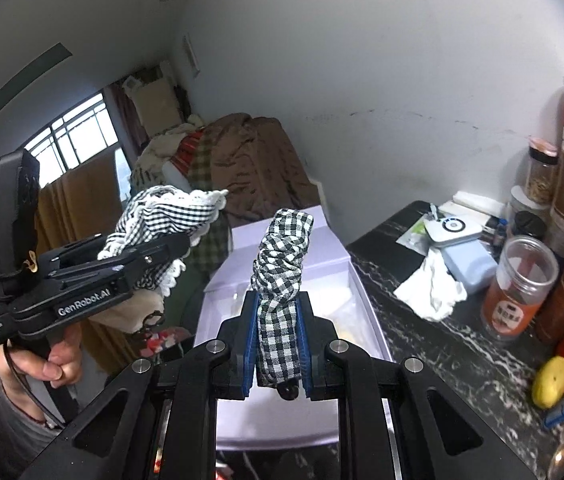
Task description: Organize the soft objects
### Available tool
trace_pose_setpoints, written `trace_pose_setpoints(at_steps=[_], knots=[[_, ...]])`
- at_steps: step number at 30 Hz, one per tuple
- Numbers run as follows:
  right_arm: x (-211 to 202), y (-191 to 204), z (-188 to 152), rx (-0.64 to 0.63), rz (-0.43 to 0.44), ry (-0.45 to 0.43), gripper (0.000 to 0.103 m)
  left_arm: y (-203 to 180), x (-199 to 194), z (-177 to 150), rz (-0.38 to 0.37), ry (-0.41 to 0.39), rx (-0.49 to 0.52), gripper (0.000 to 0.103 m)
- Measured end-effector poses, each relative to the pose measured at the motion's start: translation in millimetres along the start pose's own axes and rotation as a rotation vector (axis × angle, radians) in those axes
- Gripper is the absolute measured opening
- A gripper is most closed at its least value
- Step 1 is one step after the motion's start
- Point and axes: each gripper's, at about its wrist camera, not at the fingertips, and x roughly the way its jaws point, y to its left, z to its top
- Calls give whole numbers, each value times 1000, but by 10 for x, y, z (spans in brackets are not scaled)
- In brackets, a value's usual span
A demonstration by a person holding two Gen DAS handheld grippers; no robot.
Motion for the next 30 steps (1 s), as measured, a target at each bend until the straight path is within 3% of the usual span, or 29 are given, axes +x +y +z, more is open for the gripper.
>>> trace_pose_setpoints(at_steps=[16,30], knots=[[760,-127,145,-26,16,125,18,14,638,-27,56,118,19,40],[1252,-182,66,-50,-26,254,18,21,1157,-215,107,284,8,41]])
